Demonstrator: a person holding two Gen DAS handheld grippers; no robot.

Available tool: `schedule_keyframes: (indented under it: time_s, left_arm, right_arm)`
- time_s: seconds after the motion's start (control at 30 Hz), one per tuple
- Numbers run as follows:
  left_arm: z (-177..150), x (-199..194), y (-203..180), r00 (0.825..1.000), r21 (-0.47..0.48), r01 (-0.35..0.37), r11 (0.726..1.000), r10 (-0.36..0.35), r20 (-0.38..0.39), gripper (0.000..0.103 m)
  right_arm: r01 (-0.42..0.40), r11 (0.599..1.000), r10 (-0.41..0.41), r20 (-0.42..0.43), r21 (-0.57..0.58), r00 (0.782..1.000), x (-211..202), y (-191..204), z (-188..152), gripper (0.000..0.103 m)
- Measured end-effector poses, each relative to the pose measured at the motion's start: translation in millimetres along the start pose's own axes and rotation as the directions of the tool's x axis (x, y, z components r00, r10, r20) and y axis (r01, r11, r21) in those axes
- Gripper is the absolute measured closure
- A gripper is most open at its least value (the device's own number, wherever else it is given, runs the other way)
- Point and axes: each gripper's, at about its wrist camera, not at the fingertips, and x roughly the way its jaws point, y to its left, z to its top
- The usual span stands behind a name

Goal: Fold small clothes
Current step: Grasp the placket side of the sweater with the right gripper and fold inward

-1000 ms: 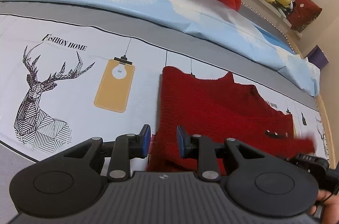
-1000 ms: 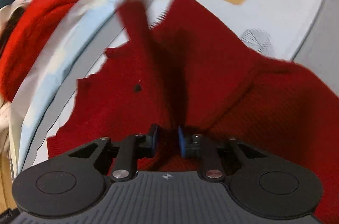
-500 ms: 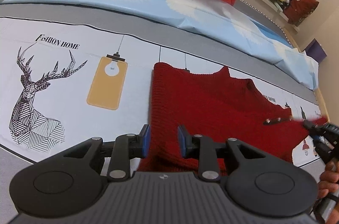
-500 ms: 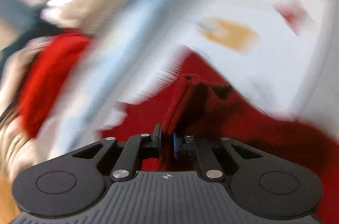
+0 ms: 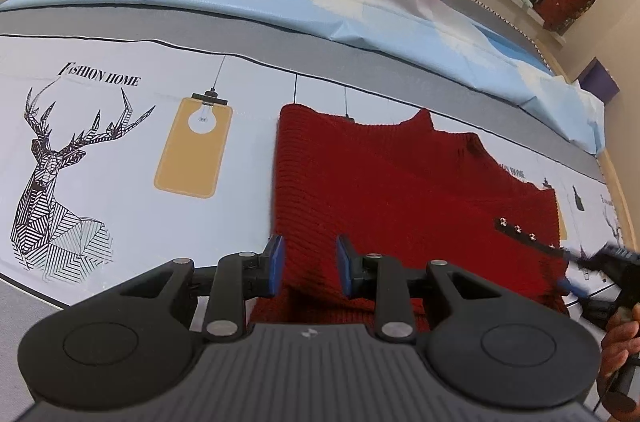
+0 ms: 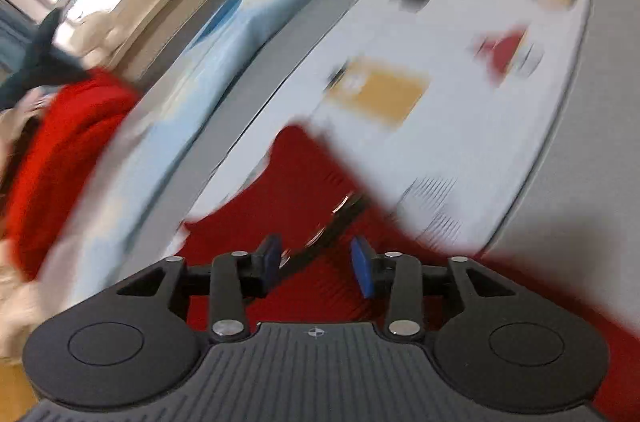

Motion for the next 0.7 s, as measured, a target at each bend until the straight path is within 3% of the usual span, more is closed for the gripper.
schedule_keyframes:
  time_s: [0.03, 0.1, 0.17, 0.27, 0.33, 0.4, 0.47, 0.7]
  left_arm:
    - [-1, 1, -1, 1.000, 0.001, -0.002, 1.000, 0.002, -0.001, 0.072]
    - [-1, 3, -2, 1.000, 0.005, -0.002, 1.000, 0.002, -0.002, 0.072]
    - [-2, 7, -1, 1.000, 0.008, 0.000, 1.000, 0.000, 0.006, 0.072]
    - [-9, 22, 5, 1.000, 0.000, -0.001, 1.000, 0.001, 0.017, 0.072]
    - [-17, 41, 11, 0.999, 0.000, -0.042, 0.999, 0.042, -0.027, 0.072]
    - [-27, 56, 18, 0.996, -0.003, -0.064, 0.998, 0.063, -0.061, 0.059]
    - [-29, 52, 20, 0.995, -0.012, -0.078, 0.997, 0.077, -0.059, 0.057]
    - [-27, -9, -1, 0.990, 0.071, -0.098, 0.993, 0.090, 0.105, 0.059]
  right_arm:
    - [0.000, 0.998, 0.004, -0.069, 0.062, 0.998, 9, -8, -2, 0.061]
    - [0.057, 0.990, -0.042, -0.117, 0.130, 0.992, 19, -25, -4, 0.070]
    - [0.057, 0.990, -0.042, -0.108, 0.131, 0.993, 20, -24, -2, 0.070]
    - [0.040, 0.999, -0.039, -0.047, 0.018, 0.998, 7, -2, 2, 0.057]
    - [0.025, 0.999, -0.026, -0.028, -0.027, 0.999, 3, 4, 7, 0.056]
    - [0.025, 1.000, -0.025, -0.038, -0.012, 0.999, 1, 2, 13, 0.056]
    - [0.020, 1.000, -0.018, -0.070, 0.024, 0.997, -2, -6, 18, 0.056]
    - [-0.029, 1.000, 0.029, -0.068, 0.000, 0.997, -35, -5, 29, 0.056]
